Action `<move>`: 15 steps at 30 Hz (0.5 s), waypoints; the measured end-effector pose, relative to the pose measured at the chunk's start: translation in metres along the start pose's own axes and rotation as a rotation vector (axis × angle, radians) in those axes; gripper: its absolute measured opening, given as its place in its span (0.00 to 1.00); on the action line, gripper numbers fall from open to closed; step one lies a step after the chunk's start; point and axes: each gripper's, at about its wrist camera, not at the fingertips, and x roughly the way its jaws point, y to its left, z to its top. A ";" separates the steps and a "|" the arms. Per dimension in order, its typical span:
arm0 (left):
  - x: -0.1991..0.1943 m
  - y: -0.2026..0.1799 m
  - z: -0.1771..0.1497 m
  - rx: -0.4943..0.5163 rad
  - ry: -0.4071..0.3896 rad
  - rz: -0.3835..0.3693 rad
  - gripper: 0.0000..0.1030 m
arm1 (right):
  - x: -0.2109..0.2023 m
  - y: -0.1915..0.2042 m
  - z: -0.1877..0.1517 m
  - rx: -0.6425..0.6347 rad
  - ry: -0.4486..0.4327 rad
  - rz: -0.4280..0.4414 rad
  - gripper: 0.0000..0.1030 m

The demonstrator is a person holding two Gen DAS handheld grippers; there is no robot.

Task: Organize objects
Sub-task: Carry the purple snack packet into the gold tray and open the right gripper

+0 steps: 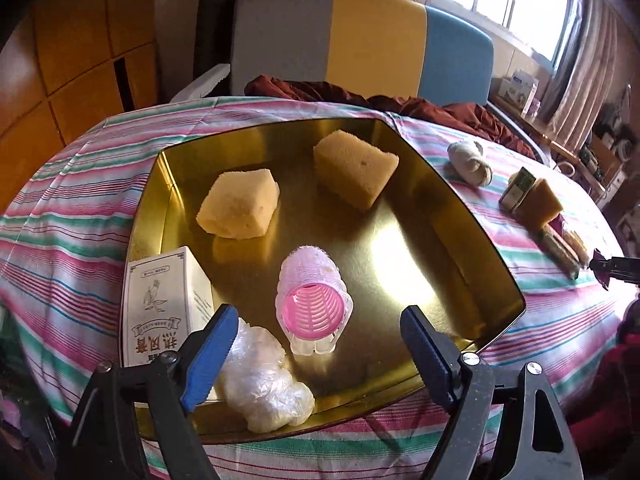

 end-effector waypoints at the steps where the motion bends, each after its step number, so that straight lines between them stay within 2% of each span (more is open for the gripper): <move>1: -0.002 0.001 0.001 -0.008 -0.007 0.001 0.81 | -0.007 0.007 0.000 -0.005 -0.018 0.000 0.37; 5: -0.022 0.007 0.000 -0.027 -0.071 -0.022 0.81 | -0.030 0.030 0.012 -0.046 -0.088 0.038 0.37; 8: -0.034 0.010 0.001 -0.034 -0.115 -0.005 0.82 | -0.018 0.074 0.026 -0.116 -0.121 0.107 0.37; 10: -0.040 0.012 0.002 -0.038 -0.136 0.012 0.83 | -0.032 0.107 0.025 -0.184 -0.141 0.163 0.37; 15: -0.048 0.020 0.000 -0.059 -0.147 0.038 0.84 | -0.027 0.182 0.033 -0.346 -0.147 0.308 0.37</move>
